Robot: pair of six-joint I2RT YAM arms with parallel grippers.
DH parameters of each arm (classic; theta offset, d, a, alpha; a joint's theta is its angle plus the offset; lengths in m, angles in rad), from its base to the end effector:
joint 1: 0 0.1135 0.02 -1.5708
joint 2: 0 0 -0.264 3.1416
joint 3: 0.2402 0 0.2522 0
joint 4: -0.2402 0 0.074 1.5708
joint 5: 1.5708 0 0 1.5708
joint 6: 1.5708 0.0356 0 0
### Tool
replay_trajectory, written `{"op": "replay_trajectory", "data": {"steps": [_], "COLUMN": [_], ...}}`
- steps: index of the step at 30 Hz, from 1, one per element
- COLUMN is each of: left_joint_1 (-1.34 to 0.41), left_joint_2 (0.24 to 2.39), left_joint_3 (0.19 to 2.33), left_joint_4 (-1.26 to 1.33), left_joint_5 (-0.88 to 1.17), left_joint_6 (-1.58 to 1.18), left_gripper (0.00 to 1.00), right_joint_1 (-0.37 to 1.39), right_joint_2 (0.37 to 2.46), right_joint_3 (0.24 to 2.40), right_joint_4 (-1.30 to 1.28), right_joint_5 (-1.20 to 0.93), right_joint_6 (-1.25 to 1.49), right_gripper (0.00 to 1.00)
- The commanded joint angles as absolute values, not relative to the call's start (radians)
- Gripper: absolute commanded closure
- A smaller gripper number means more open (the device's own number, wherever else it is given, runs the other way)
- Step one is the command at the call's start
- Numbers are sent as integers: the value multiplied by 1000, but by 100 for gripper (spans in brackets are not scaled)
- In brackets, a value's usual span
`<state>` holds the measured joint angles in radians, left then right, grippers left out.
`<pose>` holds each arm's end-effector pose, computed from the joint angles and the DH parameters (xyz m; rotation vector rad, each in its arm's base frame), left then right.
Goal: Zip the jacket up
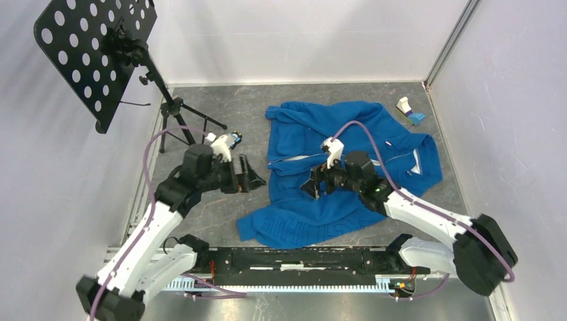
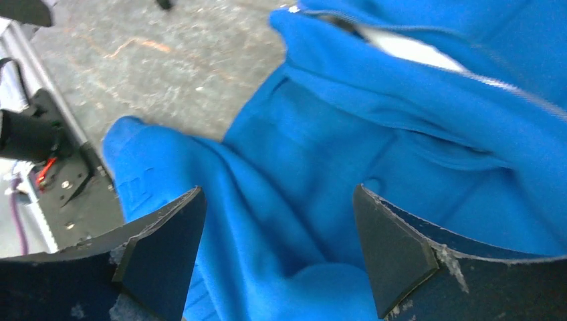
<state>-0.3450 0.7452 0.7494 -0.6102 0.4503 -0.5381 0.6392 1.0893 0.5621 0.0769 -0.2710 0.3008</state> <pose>0.1433 -0.0680 0.2931 0.0521 2.2805 -0.9758 0.1846 0.1491 0.2290 -0.5322 2.0457 0.8544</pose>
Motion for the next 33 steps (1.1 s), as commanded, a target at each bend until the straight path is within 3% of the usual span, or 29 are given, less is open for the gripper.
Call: {"op": "replay_trajectory", "data": {"steps": [1,4,9,13,17,24,30,33], "left_joint_1": [-510,-516,-484,-438,-383,-378,-379,-378], "left_joint_2": [942,1124,1371,1517,1649,1742,1866,1886], "left_joint_3": [894,981,1190,1275,1332,1258,1236,1249], "left_joint_4": [-542,-525,-577,-572,-587,-474,-402,-400], "left_joint_5": [234,228,124,192,308,377,489,479], "left_joint_6": [-570,-606,-515,-480,-478,-496,-534,-523], "left_gripper": [5,11,12,7,8,8,26,40], "right_joint_1": [699,705,703,704,704,703,704,705], "right_joint_2": [1202,1252,1265,1270,1279,1339,1402,1428], "right_joint_3": [573,572,537,518,520,545,590,604], "right_joint_4": [262,302,348,372,359,360,360,360], "right_joint_5": [-322,-321,-264,-252,-255,-332,-356,-365], "right_joint_6": [429,489,585,627,598,536,522,511], "right_gripper": [15,18,18,17,17,33,39,45]}}
